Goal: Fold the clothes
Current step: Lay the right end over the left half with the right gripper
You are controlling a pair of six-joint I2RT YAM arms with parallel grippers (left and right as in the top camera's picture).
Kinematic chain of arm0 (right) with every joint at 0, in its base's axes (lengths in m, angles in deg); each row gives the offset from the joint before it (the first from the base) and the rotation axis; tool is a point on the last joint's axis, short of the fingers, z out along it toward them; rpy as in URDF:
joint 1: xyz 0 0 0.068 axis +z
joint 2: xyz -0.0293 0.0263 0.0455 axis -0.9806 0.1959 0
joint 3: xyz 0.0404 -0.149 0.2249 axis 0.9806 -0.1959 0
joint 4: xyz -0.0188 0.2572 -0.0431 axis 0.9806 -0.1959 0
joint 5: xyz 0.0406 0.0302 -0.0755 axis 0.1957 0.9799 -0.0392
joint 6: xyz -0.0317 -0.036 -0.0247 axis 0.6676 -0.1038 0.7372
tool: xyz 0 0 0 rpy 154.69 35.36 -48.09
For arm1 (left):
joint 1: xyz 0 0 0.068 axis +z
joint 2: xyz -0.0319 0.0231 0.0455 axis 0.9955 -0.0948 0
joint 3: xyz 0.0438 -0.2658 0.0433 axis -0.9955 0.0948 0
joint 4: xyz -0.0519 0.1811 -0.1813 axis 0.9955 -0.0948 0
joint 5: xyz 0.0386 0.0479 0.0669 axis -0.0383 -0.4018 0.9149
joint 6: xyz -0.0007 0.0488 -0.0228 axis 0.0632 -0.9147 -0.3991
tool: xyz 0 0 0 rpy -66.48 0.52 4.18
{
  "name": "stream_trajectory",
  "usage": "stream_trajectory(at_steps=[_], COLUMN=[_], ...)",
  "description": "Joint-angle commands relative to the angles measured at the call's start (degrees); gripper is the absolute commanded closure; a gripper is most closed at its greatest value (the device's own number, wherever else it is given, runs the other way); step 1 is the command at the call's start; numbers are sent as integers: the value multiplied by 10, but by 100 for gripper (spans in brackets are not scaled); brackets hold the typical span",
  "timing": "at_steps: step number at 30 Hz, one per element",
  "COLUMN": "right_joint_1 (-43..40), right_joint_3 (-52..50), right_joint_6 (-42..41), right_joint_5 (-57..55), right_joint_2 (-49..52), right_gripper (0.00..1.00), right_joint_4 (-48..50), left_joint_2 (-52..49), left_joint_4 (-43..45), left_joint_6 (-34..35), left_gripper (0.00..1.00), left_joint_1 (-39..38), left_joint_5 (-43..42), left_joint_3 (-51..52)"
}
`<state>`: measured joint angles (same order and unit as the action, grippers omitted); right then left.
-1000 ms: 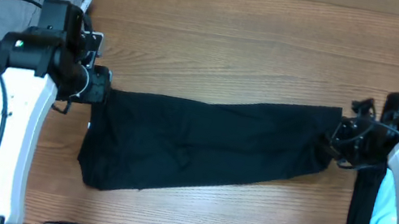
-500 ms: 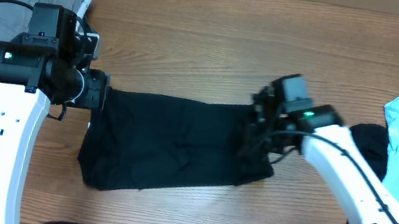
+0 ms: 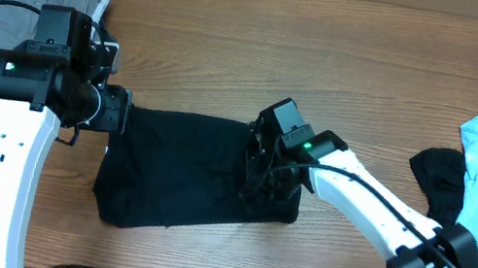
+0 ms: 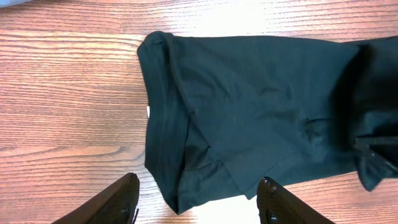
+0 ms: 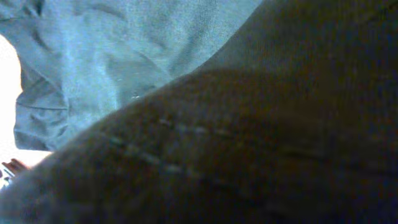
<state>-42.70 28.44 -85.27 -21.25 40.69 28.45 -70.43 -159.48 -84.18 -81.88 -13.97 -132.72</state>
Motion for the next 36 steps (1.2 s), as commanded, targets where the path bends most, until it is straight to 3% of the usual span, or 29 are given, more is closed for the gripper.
stream_trajectory(at_steps=[1,8,10,12,15,19,24,27,29,36], right_joint_1=[14,47,52,55,52,32,-31,-71,-86,-58], right_joint_3=[4,4,4,4,7,19,28,25,15,-66], right_joint_6=[-12,-13,-13,-12,-10,9,-13,-15,-15,-103], right_joint_5=[34,44,51,73,91,83,29,28,28,34], right_joint_2=[4,4,4,4,2,-18,-53,-50,-47,-21], right_gripper=[89,86,74,51,44,48,66,61,65,80], right_joint_4=[24,43,49,60,75,78,25,-29,-54,16], left_joint_2=[10,10,10,10,10,10,10,10,10,10], left_joint_4=[-2,-1,1,3,6,8,7,8,9,12], left_joint_6=[-7,-7,-7,-7,-7,-7,-7,-7,-7,-7], left_gripper=[36,35,35,35,34,34,33,31,30,30], left_joint_1=[3,3,3,3,3,3,3,3,3,3], left_joint_5=[-7,-7,-7,-7,-7,-7,-7,-7,-7,-7], left_joint_3=[-11,-11,-11,-11,-11,-11,-11,-11,-11,-11])
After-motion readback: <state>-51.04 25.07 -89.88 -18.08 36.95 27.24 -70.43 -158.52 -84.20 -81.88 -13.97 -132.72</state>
